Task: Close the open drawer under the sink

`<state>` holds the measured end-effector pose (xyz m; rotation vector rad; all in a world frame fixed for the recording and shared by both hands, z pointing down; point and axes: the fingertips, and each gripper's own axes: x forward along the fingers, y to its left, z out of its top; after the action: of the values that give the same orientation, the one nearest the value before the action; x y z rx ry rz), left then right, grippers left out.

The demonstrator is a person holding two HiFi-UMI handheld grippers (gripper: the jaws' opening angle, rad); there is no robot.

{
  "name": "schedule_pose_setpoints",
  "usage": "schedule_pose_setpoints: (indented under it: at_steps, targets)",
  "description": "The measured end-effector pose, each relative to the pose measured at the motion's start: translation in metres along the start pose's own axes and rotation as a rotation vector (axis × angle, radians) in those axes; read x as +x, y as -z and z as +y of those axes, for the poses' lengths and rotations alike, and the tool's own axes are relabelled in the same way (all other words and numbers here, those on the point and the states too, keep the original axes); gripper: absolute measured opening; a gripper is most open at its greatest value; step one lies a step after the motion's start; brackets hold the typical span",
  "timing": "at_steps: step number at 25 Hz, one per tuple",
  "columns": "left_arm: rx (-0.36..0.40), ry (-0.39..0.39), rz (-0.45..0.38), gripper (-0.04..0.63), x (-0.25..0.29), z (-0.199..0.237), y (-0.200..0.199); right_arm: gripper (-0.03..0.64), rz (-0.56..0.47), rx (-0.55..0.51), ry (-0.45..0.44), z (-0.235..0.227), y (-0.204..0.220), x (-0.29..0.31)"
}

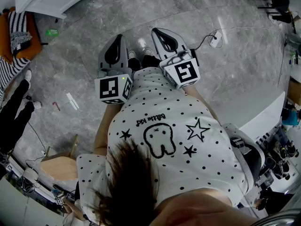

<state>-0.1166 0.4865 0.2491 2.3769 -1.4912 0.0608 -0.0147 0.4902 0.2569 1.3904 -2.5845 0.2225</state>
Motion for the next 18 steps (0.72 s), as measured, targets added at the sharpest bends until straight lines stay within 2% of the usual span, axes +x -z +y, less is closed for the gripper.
schedule_pose_setpoints:
  at_steps: [18]
  targets:
    - [-0.010,-0.025,-0.027,0.006,-0.002,-0.026,0.001,0.015,0.002,-0.021,-0.027,-0.014,0.003,-0.021]
